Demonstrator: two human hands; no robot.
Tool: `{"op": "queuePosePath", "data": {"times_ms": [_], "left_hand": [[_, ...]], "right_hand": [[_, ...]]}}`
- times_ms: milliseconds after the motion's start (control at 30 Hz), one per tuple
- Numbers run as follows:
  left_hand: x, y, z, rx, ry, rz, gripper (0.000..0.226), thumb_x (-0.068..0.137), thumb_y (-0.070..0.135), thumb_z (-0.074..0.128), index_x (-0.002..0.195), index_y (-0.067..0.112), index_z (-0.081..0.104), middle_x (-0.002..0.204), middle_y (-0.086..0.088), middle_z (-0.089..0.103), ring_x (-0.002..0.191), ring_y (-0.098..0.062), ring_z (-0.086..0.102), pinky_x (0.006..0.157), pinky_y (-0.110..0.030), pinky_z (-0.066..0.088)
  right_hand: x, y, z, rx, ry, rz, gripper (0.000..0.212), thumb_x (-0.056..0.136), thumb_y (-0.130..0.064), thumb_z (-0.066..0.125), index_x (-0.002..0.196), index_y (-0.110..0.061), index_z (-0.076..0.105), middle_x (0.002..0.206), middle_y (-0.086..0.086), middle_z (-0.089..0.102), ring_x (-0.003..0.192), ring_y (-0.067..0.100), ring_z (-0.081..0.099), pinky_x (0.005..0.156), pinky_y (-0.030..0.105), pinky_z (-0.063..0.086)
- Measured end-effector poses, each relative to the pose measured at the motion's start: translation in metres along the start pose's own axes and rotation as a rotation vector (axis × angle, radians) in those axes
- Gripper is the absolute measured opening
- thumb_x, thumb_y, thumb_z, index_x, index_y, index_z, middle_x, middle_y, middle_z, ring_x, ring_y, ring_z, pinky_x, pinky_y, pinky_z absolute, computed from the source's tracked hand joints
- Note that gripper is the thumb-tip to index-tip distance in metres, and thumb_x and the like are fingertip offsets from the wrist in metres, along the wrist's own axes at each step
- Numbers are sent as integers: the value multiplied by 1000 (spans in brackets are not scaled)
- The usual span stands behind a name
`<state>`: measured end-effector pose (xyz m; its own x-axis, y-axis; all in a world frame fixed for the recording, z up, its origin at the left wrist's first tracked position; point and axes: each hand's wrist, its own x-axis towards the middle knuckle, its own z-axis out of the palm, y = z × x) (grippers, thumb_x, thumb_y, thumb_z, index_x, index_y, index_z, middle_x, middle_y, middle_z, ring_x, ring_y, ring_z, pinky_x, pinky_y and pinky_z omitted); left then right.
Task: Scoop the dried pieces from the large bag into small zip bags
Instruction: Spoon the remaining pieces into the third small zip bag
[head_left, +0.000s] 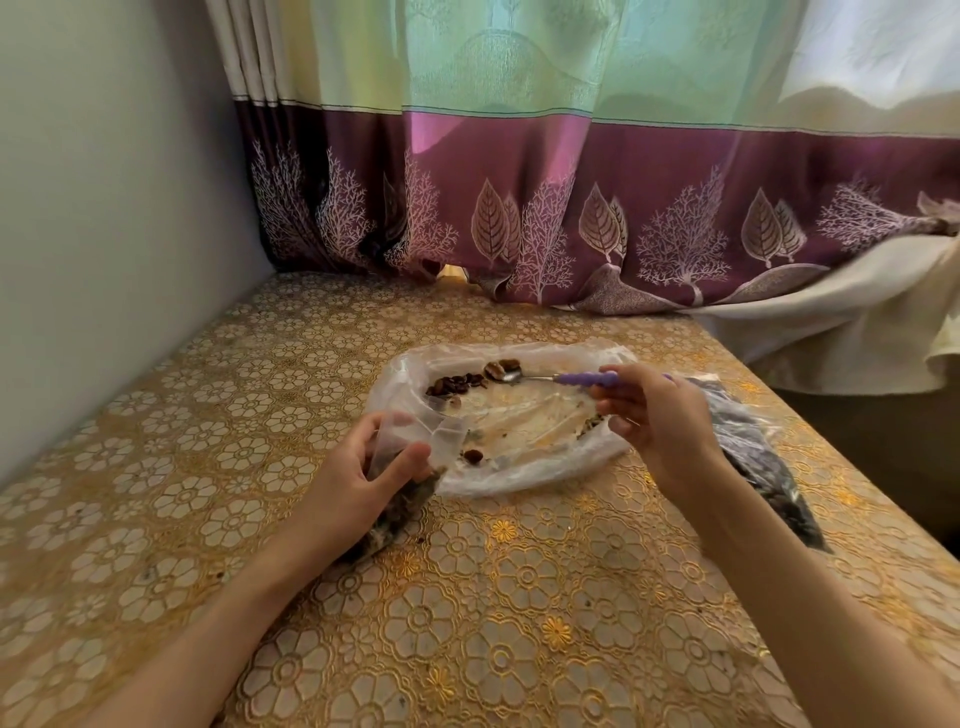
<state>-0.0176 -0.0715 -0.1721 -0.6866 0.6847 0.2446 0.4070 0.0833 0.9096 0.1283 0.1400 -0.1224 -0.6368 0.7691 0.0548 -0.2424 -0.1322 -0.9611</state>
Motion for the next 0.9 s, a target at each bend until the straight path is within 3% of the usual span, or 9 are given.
{"op": "queuePosePath", "data": {"times_ms": [167,267,433,500,567,667,767,900], "left_hand": [[0,0,0,-55,16,4,38,69,51,58,104,38,51,80,14,71,73,-4,69,54,-17,52],[1,0,1,-81,44,13,38,71,47,58,106,36,50,82,11,69,73,-3,69,54,-15,51],[-2,2,0,-35,76,29,73,48,85,54,105,41,46,84,17,63,72,9,64,54,-12,50],[-2,2,0,43,86,32,81,51,85,51,114,34,44,90,19,61,75,15,61,58,-13,50],[-1,1,-1,71,93,44,76,57,80,51,116,32,44,94,18,61,77,15,60,61,-13,50],[-1,0,-1,49,78,51,67,62,73,54,113,31,49,88,14,64,76,8,64,59,-15,53],[-1,-1,0,87,41,49,54,65,70,53,110,40,48,90,10,66,73,-6,69,65,-30,57],[-1,-2,0,166,9,98,55,67,64,53,114,37,48,95,5,66,82,-13,68,69,-33,58]], "right_hand": [[-14,-13,11,29,-174,-45,20,89,-8,52,79,-4,68,69,10,69,55,13,58,51,21,40],[-21,-19,16,-20,-269,-107,18,91,-6,50,87,-3,68,72,11,68,56,14,59,45,18,40],[-30,-21,24,-187,-385,-219,16,92,0,50,94,-1,66,76,12,67,59,14,60,43,18,40],[-32,-20,26,-235,-413,-259,17,91,3,50,93,-2,66,76,13,67,59,14,60,43,18,39],[-32,-19,26,-254,-429,-276,18,90,4,50,92,-3,67,76,13,67,60,14,60,44,19,40],[-29,-18,20,-180,-381,-250,17,91,0,50,92,-4,66,76,12,67,59,14,59,44,18,40],[-24,-14,10,-43,-209,-216,16,93,-8,50,89,-3,64,70,9,66,54,12,56,43,17,38],[-25,1,-1,-104,-12,-217,20,95,-12,51,82,-4,63,64,3,67,48,9,52,40,16,35]]}}
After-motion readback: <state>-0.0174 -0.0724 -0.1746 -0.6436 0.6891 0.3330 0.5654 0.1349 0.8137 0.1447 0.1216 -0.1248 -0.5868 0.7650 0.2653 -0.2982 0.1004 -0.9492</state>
